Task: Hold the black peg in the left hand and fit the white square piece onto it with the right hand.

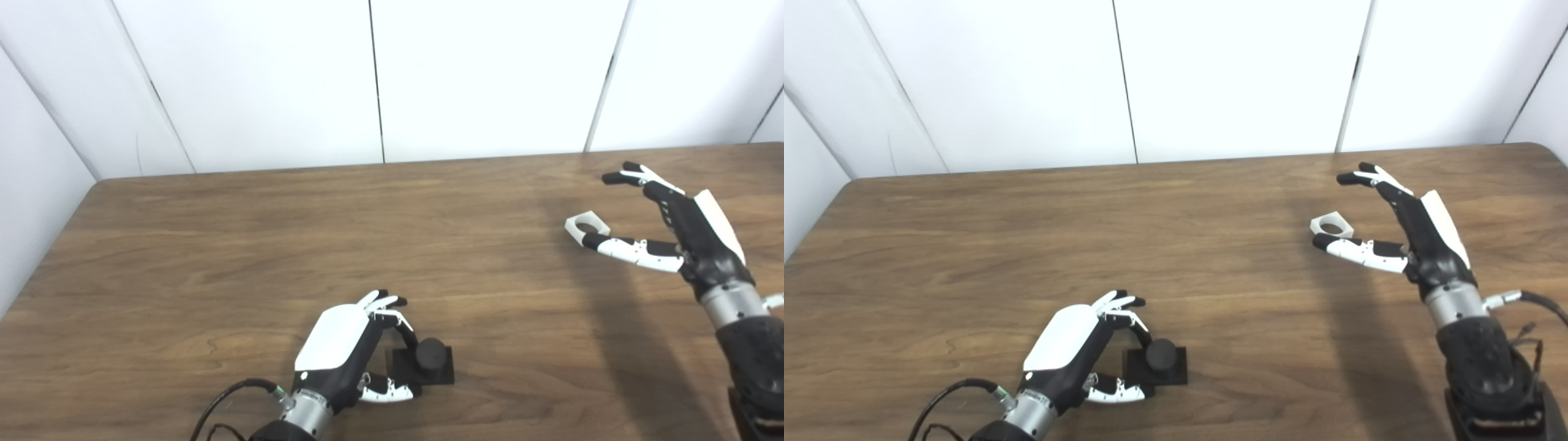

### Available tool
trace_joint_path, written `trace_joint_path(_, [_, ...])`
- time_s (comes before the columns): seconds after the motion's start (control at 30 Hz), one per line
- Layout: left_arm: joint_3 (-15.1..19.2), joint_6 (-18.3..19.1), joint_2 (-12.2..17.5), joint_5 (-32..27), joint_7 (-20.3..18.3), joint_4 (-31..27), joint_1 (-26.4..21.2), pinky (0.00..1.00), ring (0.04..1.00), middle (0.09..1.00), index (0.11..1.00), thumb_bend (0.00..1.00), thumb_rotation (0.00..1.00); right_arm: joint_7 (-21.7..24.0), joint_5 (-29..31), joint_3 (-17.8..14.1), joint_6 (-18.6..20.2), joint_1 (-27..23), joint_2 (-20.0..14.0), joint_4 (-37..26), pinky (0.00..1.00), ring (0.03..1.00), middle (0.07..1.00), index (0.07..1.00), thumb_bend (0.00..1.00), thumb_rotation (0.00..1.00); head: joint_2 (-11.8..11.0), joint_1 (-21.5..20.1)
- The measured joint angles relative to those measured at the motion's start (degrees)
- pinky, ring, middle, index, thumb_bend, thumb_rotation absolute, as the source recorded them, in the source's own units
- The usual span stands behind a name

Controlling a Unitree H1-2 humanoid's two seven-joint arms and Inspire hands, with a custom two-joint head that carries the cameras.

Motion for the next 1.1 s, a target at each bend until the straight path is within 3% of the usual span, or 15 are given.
trace_joint_path(0.23, [0.2,-0.2,-0.3,0.0,0.1,0.2,0.1,0.82,0.948,0.873,0.485,0.51,0.07,5.3,-5.2,4.2,0.5,-5.6,-5.9,5.9,0.97,0.999,0.962,0.734,0.88,0.24,-0.4,-0.7])
trace_joint_path(0.47, [0.2,-1.1,-0.6,0.0,0.6,0.6,0.1,0.84,0.948,0.872,0.485,0.51,0.07,14.4,-9.1,10.8,0.3,-12.6,-12.0,12.0,0.96,1.0,0.963,0.718,0.91,0.2,-0.8,-0.8])
trace_joint_path(0.57, [0.2,-1.3,-0.7,0.0,1.1,0.9,0.1,0.84,0.949,0.874,0.485,0.51,0.07,17.2,-11.0,12.2,0.3,-15.6,-14.1,13.0,0.97,1.0,0.965,0.718,0.91,0.19,-0.9,-0.8])
trace_joint_path(0.73, [0.2,-1.4,-0.7,0.0,1.4,1.1,0.1,0.84,0.95,0.873,0.485,0.51,0.07,20.1,-13.1,14.7,-0.2,-19.0,-14.5,15.5,1.0,1.0,0.973,0.718,0.9,0.18,-1.1,-0.9])
trace_joint_path(0.93, [0.1,-1.4,-0.8,0.1,1.7,1.2,0.2,0.84,0.947,0.871,0.486,0.51,0.08,22.5,-15.9,18.6,-2.8,-21.8,-14.5,22.9,0.98,1.0,0.971,0.709,0.87,0.13,-1.3,-1.2])
trace_joint_path(1.1, [0.1,-1.7,-0.9,0.1,2.2,1.6,0.1,0.84,0.951,0.874,0.486,0.51,0.07,22.7,-16.9,19.1,-5.2,-24.2,-14.4,25.8,0.98,1.0,0.963,0.705,0.85,0.08,-1.5,-1.4])
